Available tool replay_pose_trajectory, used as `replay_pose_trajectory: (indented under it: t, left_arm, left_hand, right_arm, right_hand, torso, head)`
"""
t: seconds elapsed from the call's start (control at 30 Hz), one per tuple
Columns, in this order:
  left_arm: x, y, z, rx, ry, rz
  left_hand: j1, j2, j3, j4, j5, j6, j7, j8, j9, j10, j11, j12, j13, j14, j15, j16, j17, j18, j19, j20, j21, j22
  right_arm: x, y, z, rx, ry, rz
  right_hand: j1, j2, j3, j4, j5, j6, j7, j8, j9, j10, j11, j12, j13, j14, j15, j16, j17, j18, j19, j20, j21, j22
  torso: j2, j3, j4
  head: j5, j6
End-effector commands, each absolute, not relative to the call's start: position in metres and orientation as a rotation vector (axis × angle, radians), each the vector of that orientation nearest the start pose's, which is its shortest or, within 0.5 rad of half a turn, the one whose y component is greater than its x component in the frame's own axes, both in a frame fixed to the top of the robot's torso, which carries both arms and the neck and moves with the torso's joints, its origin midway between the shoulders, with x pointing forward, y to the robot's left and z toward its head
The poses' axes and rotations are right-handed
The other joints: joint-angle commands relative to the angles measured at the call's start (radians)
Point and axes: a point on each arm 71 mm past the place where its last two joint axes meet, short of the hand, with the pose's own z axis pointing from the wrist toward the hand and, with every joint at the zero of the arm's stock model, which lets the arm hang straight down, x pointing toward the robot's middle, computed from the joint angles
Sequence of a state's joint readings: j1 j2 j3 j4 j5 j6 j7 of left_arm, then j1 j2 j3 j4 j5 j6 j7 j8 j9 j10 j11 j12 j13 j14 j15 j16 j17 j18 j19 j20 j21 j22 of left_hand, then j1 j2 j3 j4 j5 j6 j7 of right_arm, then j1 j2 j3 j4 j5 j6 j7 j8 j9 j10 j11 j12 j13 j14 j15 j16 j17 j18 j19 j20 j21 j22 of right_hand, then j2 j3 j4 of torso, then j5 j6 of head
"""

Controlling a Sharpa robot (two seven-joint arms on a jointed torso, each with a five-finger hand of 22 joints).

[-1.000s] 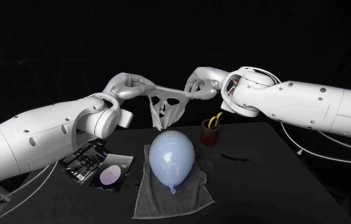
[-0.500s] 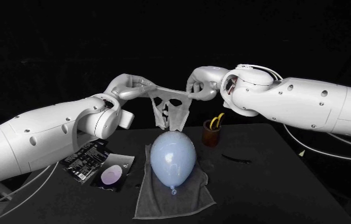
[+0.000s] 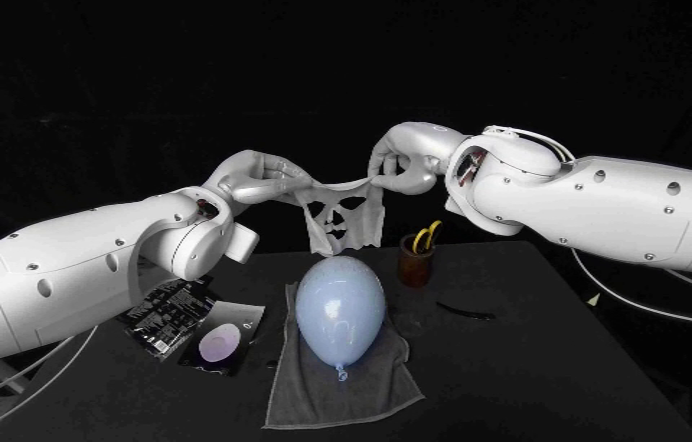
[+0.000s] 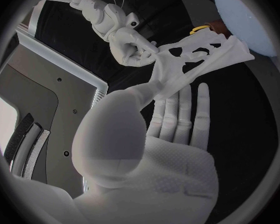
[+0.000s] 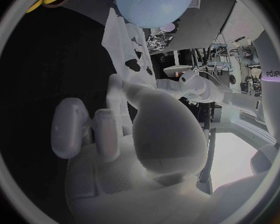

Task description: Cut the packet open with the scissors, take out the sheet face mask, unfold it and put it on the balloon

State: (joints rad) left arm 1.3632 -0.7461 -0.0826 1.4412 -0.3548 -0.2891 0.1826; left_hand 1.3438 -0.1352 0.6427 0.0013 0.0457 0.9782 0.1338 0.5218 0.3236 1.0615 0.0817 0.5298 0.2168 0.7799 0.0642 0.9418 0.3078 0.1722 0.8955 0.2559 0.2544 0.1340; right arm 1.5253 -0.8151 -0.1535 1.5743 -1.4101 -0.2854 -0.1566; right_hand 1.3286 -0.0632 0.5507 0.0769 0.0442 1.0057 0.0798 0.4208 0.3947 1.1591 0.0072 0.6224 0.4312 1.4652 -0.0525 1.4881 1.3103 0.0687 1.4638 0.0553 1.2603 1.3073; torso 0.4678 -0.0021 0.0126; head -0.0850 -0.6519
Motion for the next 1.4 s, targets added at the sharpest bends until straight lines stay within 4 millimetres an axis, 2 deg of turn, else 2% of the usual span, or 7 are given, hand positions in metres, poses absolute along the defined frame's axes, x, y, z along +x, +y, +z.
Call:
replay_pose_trajectory:
  t: [0.03,0.3,0.47,0.8,1.07,1.33,1.4]
  left_arm:
    - [0.511,0.171,-0.122,-0.612,1.664,-1.444]
    - [0.492,0.173,-0.118,-0.634,1.678,-1.54]
    - [0.481,0.17,-0.116,-0.643,1.696,-1.586]
    - [0.461,0.168,-0.116,-0.668,1.73,-1.644]
    - [0.448,0.17,-0.119,-0.688,1.77,-1.679]
    - [0.439,0.173,-0.146,-0.751,1.834,-1.658]
    - [0.435,0.175,-0.156,-0.774,1.851,-1.651]
  left_hand:
    - [-0.001,0.01,-0.005,0.0,0.003,-0.001,-0.006,-0.005,0.009,0.002,-0.004,0.002,-0.002,0.007,-0.001,0.004,0.001,0.011,0.006,0.001,0.005,0.003]
    - [0.0,0.01,-0.006,-0.001,0.003,-0.001,-0.006,-0.006,0.009,0.002,-0.004,0.002,-0.002,0.008,-0.002,0.004,0.0,0.011,0.006,0.0,0.006,0.004]
    - [0.002,0.01,-0.007,-0.003,0.003,0.0,-0.006,-0.006,0.009,0.003,-0.005,0.002,-0.003,0.008,-0.002,0.003,0.0,0.01,0.006,-0.001,0.008,0.005]
    - [0.004,0.01,-0.007,-0.004,0.003,0.001,-0.006,-0.006,0.009,0.004,-0.005,0.002,-0.003,0.009,-0.003,0.003,-0.001,0.01,0.006,-0.002,0.01,0.006]
    - [0.006,0.013,-0.014,-0.006,0.003,0.004,-0.006,-0.01,0.008,0.007,-0.006,0.001,-0.005,0.019,-0.005,0.005,-0.004,0.01,0.014,-0.009,0.025,0.015]
    - [0.005,0.013,-0.016,-0.005,0.003,0.006,-0.007,-0.011,0.008,0.008,-0.006,0.0,-0.005,0.022,-0.006,0.005,-0.005,0.009,0.015,-0.011,0.029,0.018]
    - [0.005,0.013,-0.016,-0.005,0.003,0.006,-0.007,-0.011,0.008,0.008,-0.006,0.0,-0.005,0.022,-0.006,0.005,-0.005,0.009,0.015,-0.011,0.029,0.018]
  right_arm:
    - [0.495,-0.173,-0.063,-0.243,1.499,0.697]
    - [0.474,-0.182,-0.062,-0.212,1.536,0.773]
    - [0.46,-0.186,-0.062,-0.205,1.554,0.81]
    - [0.429,-0.193,-0.065,-0.189,1.592,0.855]
    - [0.413,-0.202,-0.071,-0.148,1.641,0.878]
    - [0.403,-0.206,-0.093,-0.112,1.715,0.879]
    - [0.401,-0.207,-0.1,-0.103,1.735,0.877]
  right_hand:
    - [-0.003,0.003,0.009,-0.003,0.005,-0.002,-0.003,0.006,0.022,-0.01,0.0,0.006,0.005,0.059,-0.007,0.007,0.017,-0.009,0.009,-0.008,0.0,0.184]
    - [-0.003,0.002,0.01,-0.003,0.005,-0.002,-0.003,0.007,0.022,-0.011,0.0,0.007,0.006,0.058,-0.007,0.006,0.016,-0.009,0.009,-0.008,-0.001,0.184]
    - [-0.002,0.002,0.013,-0.004,0.005,-0.004,-0.003,0.008,0.022,-0.014,0.0,0.01,0.009,0.059,-0.007,0.007,0.017,-0.009,0.009,-0.008,-0.001,0.184]
    - [-0.002,0.002,0.015,-0.004,0.005,-0.005,-0.002,0.01,0.022,-0.017,0.001,0.012,0.012,0.059,-0.007,0.006,0.016,-0.009,0.009,-0.008,0.0,0.184]
    - [-0.002,0.002,0.015,-0.004,0.005,-0.005,-0.002,0.011,0.022,-0.017,0.001,0.013,0.013,0.059,-0.006,0.006,0.016,-0.009,0.009,-0.008,0.0,0.184]
    - [-0.003,0.001,0.016,-0.003,0.005,-0.005,-0.002,0.011,0.023,-0.017,0.001,0.014,0.014,0.059,-0.006,0.007,0.018,-0.009,0.009,-0.008,0.0,0.184]
    - [-0.003,0.001,0.016,-0.003,0.005,-0.006,-0.002,0.012,0.023,-0.018,0.001,0.015,0.014,0.059,-0.006,0.006,0.016,-0.009,0.009,-0.008,-0.002,0.183]
  torso:
    - [-0.006,0.0015,0.001]
    - [-0.034,0.001,0.0056]
    - [-0.055,-0.0017,0.0101]
    - [-0.093,-0.0073,0.0177]
    - [-0.108,-0.0116,0.0251]
    - [-0.116,-0.0083,0.0285]
    - [-0.115,-0.007,0.0286]
  head:
    - [0.0,-0.002]
    - [0.009,-0.029]
    - [0.014,-0.044]
    - [0.015,-0.056]
    - [0.013,-0.056]
    - [0.013,-0.085]
    - [0.011,-0.1]
